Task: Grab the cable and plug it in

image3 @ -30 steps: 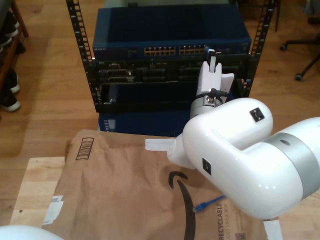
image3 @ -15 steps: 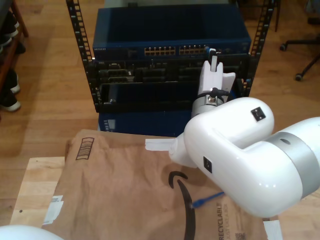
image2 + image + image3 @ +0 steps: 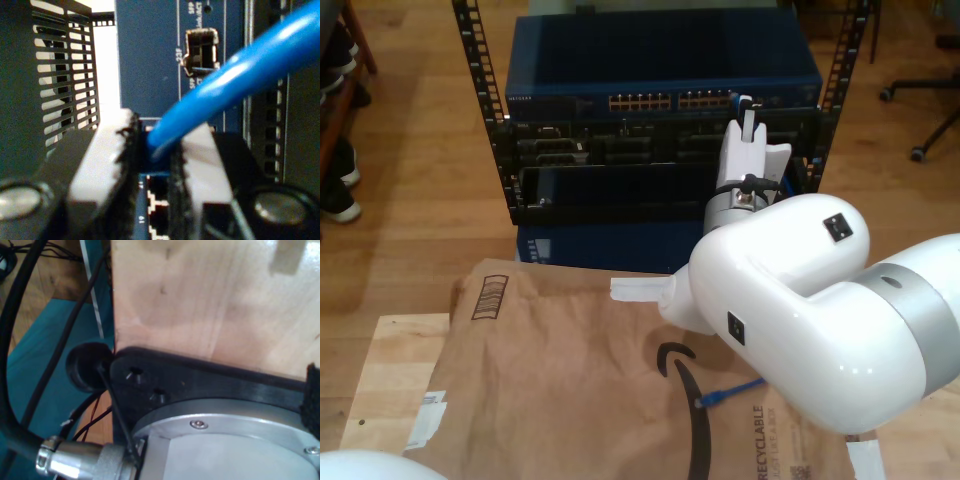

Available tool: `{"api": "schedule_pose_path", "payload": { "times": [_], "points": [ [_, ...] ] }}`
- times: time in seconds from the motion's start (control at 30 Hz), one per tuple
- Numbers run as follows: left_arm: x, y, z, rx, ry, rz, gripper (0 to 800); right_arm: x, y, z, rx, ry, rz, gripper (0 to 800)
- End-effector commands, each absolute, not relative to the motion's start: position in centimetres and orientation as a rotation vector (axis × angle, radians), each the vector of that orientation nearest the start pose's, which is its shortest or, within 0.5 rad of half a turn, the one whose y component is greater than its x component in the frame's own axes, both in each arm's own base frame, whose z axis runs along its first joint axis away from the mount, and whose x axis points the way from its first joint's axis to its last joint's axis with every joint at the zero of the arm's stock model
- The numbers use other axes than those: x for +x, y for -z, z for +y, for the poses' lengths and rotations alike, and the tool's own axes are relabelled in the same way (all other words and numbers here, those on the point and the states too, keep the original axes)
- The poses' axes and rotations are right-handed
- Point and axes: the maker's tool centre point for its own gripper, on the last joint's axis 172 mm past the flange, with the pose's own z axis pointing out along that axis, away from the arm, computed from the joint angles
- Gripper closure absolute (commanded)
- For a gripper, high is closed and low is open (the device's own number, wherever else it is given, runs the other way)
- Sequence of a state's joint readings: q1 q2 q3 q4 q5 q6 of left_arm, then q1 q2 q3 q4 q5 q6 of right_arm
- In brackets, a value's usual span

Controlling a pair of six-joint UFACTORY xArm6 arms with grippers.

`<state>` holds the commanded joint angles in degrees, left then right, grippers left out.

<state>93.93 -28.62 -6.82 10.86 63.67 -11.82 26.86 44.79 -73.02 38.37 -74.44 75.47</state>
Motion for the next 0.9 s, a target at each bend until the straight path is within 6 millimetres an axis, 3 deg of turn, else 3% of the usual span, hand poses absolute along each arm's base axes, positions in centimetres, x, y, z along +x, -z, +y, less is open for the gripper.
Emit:
{"api": "schedule_pose_path", "payload": {
  "times": [0.9],
  "points": [
    [-4.66, -3.74, 11.22, 1.860, 0.678, 2.160, 0, 66.18, -26.96, 15.42, -1.011, 1.362, 1.244, 800]
  ]
}}
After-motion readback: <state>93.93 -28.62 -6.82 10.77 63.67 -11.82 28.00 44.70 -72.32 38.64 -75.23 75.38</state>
